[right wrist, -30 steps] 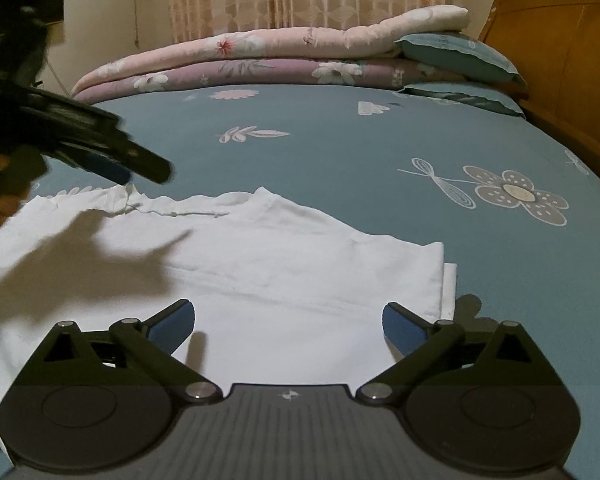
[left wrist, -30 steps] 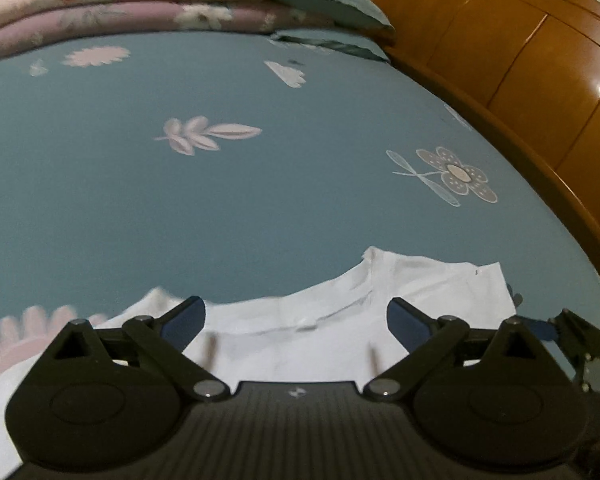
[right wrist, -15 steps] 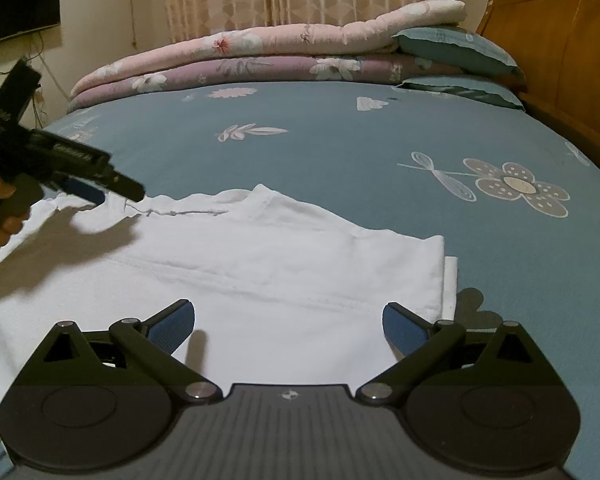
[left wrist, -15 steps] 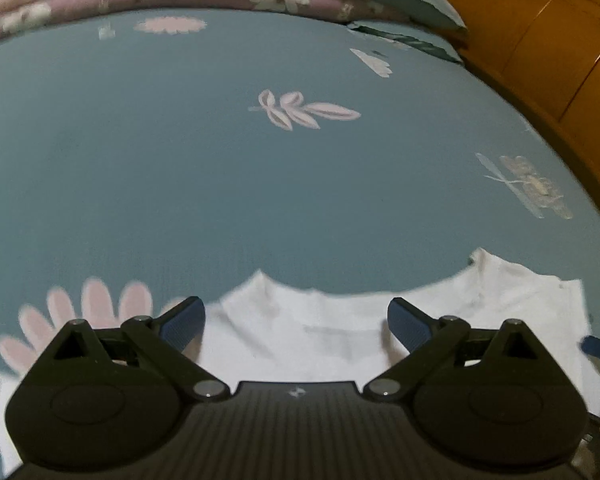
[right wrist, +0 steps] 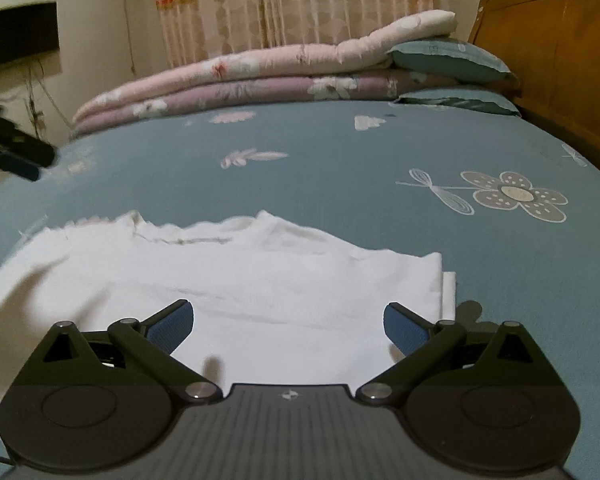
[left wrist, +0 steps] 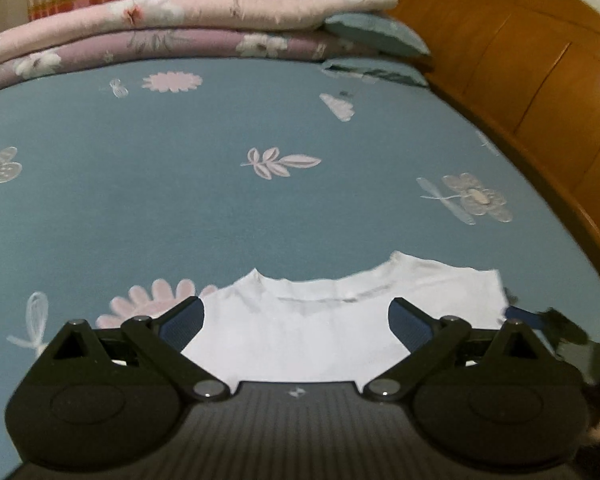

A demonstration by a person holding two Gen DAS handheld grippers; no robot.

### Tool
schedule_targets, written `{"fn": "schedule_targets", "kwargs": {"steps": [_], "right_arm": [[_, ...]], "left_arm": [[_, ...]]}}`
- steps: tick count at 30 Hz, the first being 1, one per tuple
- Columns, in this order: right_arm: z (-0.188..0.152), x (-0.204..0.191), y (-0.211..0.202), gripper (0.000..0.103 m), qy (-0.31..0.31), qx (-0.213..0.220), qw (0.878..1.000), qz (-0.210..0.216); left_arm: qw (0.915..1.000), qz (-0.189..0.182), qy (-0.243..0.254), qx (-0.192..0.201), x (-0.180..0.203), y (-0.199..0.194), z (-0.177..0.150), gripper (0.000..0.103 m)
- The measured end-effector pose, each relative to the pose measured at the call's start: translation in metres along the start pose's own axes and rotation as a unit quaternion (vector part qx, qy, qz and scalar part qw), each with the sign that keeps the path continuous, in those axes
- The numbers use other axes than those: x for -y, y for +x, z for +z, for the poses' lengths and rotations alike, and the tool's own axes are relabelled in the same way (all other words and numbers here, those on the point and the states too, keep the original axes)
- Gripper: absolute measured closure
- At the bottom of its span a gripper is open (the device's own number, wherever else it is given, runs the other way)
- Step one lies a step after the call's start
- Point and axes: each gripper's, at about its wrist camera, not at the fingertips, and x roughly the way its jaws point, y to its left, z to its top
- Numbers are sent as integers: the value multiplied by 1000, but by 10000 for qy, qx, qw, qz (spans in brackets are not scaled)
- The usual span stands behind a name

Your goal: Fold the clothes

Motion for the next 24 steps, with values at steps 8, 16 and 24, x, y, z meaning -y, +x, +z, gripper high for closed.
{"fn": "schedule_targets", "kwargs": {"steps": [8, 16, 24], "right_arm": [[-23, -21, -38, 0, 739, -72, 9947, 708], [-50, -27, -46, 0, 737, -70, 9939, 815], [-63, -23, -51, 0, 846, 71, 9925, 878]], "left_arm": [[9997, 59, -192, -137, -2, -2, -74, 3], [9963, -74, -727, -450, -17, 10, -152, 3], [9905, -478, -1280, -155, -28, -26, -171, 3]]}}
